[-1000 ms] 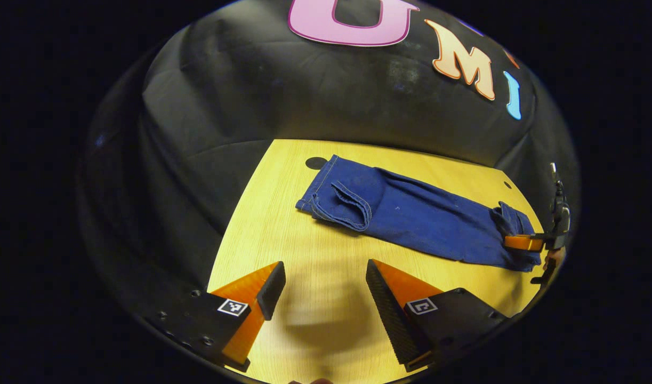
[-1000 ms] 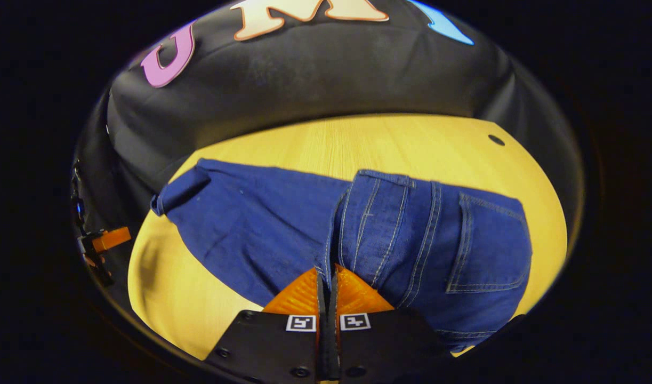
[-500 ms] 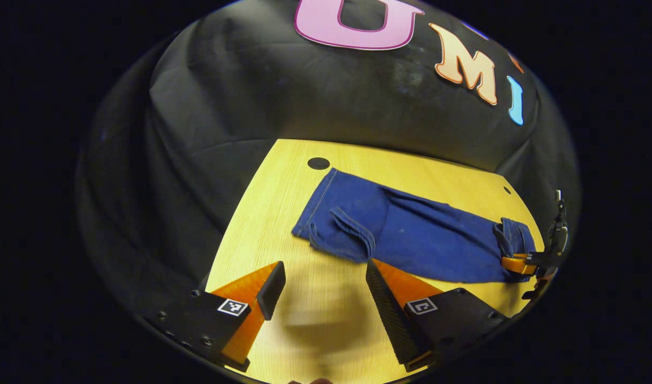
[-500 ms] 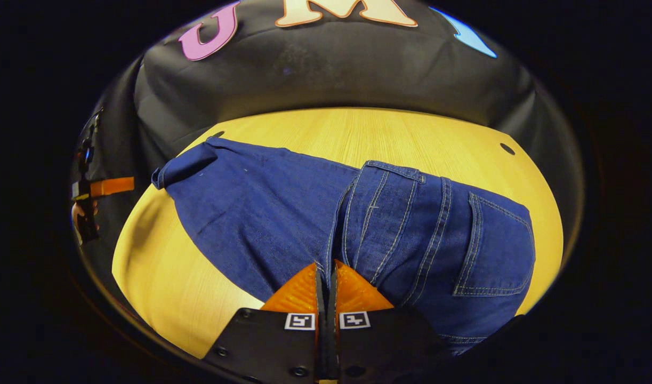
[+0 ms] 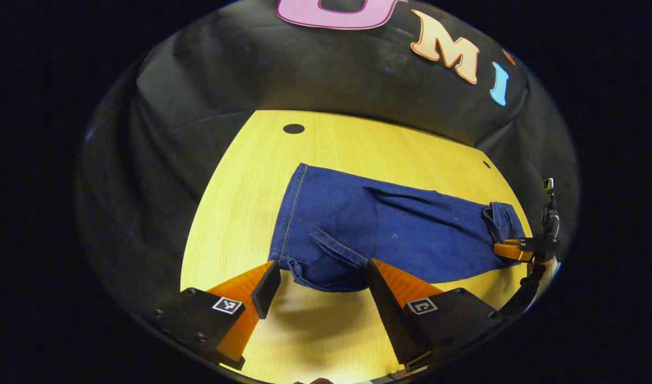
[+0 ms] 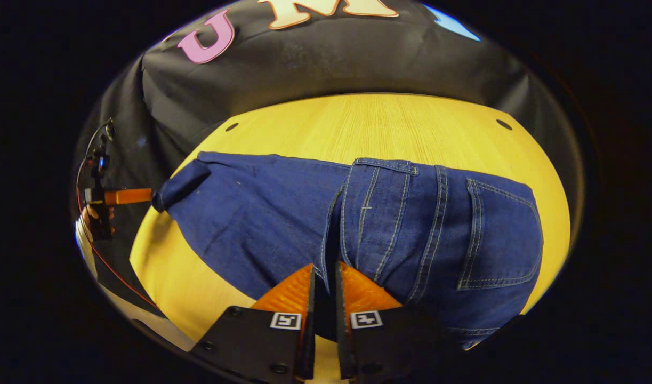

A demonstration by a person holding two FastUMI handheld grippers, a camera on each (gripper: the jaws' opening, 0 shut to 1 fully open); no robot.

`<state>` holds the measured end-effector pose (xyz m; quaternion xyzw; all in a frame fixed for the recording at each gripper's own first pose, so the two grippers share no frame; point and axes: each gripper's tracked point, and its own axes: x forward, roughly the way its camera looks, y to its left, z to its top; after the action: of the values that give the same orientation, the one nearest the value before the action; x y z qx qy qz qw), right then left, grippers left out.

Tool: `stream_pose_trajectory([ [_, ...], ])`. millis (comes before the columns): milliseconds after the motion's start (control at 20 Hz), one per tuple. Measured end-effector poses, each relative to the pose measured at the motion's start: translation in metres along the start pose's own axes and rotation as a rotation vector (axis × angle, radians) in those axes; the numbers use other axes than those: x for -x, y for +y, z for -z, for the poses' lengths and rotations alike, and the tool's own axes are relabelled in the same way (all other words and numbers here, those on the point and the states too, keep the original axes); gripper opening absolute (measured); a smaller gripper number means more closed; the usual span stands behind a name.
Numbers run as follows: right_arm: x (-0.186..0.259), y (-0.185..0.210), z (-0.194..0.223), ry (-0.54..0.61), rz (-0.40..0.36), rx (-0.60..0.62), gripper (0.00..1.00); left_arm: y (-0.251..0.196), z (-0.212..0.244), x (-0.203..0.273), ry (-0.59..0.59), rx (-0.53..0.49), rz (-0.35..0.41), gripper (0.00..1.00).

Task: Grasp the waist and the cuffs of the jeans and fold them to make the two legs overlap; first hold the waist and fold one-third of the jeans toward the cuffs, then hold the cuffs and fold the remaining one-third in the same direction to finish folding.

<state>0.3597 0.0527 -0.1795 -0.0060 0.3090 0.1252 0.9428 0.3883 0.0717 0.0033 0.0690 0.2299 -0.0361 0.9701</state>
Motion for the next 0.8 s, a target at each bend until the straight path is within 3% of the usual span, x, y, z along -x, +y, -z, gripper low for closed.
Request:
stream_pose_trajectory([
  [100, 0.006, 0.024, -0.003, -0.013, -0.059, -0.031, 0.54, -0.005, -0.007, 0.007, -0.019, -0.013, 0.015, 0.95],
  [200, 0.009, 0.028, -0.01, -0.048, -0.049, -0.029, 0.89, -0.005, -0.007, 0.01, -0.019, -0.055, 0.026, 0.95],
  [250, 0.012, 0.026, -0.009, -0.06, -0.029, -0.025, 0.94, -0.006, -0.009, 0.009, -0.011, -0.09, 0.023, 0.96],
  [400, 0.023, 0.014, -0.007, -0.064, 0.011, -0.01, 0.96, 0.018, -0.01, 0.0, 0.02, -0.157, 0.014, 0.96],
  [800, 0.046, -0.009, -0.01, -0.078, 0.097, 0.001, 0.95, 0.065, 0.036, 0.0, 0.156, -0.169, 0.121, 0.96],
])
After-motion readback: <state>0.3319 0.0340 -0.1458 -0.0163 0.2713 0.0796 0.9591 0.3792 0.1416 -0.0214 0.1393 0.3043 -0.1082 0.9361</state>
